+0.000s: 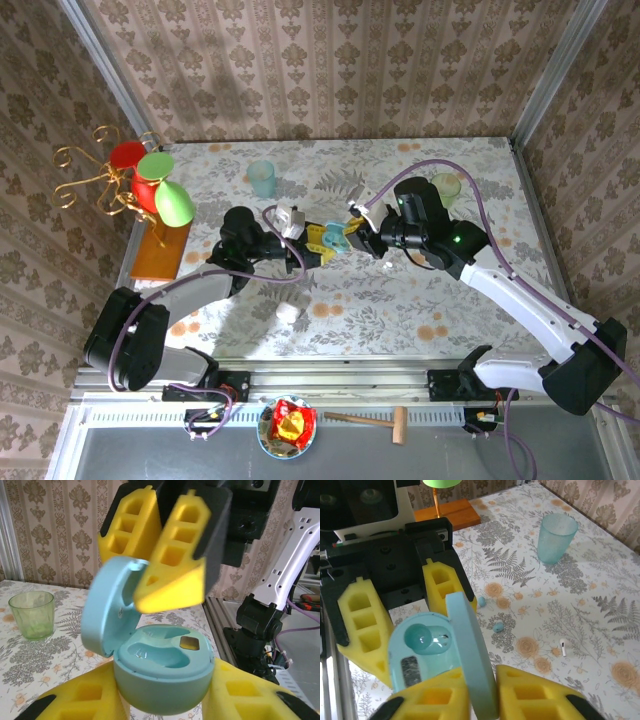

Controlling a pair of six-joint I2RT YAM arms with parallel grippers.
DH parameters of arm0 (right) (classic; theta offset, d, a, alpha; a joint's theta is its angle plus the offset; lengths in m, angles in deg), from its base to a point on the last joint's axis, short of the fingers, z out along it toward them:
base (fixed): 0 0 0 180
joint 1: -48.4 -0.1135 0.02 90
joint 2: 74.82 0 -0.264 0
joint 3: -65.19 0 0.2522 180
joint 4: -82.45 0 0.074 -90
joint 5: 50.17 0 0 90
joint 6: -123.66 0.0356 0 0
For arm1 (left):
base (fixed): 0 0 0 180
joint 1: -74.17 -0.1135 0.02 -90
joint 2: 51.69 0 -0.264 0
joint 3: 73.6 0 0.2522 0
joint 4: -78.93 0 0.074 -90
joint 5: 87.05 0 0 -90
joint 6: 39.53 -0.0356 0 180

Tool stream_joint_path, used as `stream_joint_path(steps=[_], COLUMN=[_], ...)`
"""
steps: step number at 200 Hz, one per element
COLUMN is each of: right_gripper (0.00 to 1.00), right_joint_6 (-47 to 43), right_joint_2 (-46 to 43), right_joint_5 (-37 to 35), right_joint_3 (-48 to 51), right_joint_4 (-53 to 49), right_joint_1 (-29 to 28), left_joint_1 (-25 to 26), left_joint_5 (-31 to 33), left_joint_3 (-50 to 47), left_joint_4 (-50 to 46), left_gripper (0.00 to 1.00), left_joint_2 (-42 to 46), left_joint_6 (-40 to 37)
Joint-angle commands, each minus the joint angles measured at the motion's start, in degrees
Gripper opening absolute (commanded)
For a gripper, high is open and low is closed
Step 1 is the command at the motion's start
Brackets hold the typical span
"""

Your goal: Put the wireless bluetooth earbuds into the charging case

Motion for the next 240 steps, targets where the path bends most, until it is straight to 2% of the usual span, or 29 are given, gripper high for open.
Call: stream_joint_path(steps=[1,17,26,45,62,101,134,152,157,175,188,210,240], right_gripper=[0.12,0.18,0.26,0.29,0.46,0.60,0.72,0.74,0.74,0.74,0.74,0.74,0.74], right_joint_6=[0.14,0.09,0.11,0.84,1.21,1.50,4.03,7.61,8.84,13.52,17.51,26.65,37.30], right_joint_2=[-0.87,-0.98,-1.18,-1.70,-2.00,-3.86,-8.05,-10.89,-11.59,-13.45,-13.78,-12.33,-3.87], right_joint_5=[0.79,0.07,-0.45,-1.47,-1.58,-0.44,3.29,5.63,6.15,6.24,4.03,-3.64,-8.76], right_joint_3=[-0.99,-0.96,-0.90,-0.59,-0.66,0.34,3.34,5.78,6.50,9.20,11.13,14.00,13.20], right_joint_4=[0.25,0.05,0.13,0.81,1.01,1.62,4.90,8.75,9.87,14.09,16.84,21.17,19.69], right_joint_1=[-0.37,-0.33,-0.33,-0.21,0.01,0.58,2.42,4.60,5.34,8.00,9.64,11.83,12.77], left_joint_1=[0.18,0.18,0.11,0.09,-0.04,-1.46,-4.22,-5.38,-7.29,-8.64,-9.26,-9.71,-10.04], left_joint_5=[-0.11,0.16,0.16,-0.13,0.09,0.47,0.51,0.63,0.83,1.11,1.47,2.26,4.15], left_joint_3=[-0.43,-0.63,-0.65,-0.65,-0.65,-1.24,-2.40,-3.11,-3.33,-3.41,-3.48,-3.51,-3.90], left_joint_4=[2.59,2.59,2.63,2.85,2.85,5.24,13.17,18.64,19.65,20.05,19.61,18.67,14.63], left_gripper=[0.29,0.29,0.28,0.28,0.28,0.28,0.29,0.29,0.29,0.29,0.29,0.29,0.29], left_joint_2=[0.54,0.50,0.57,0.65,0.76,0.01,-2.87,-4.36,-4.57,-4.69,-4.29,-2.94,0.48], left_joint_6=[-0.57,-0.82,-0.77,-0.72,-0.82,0.18,4.37,7.20,7.65,7.58,6.96,6.20,2.94])
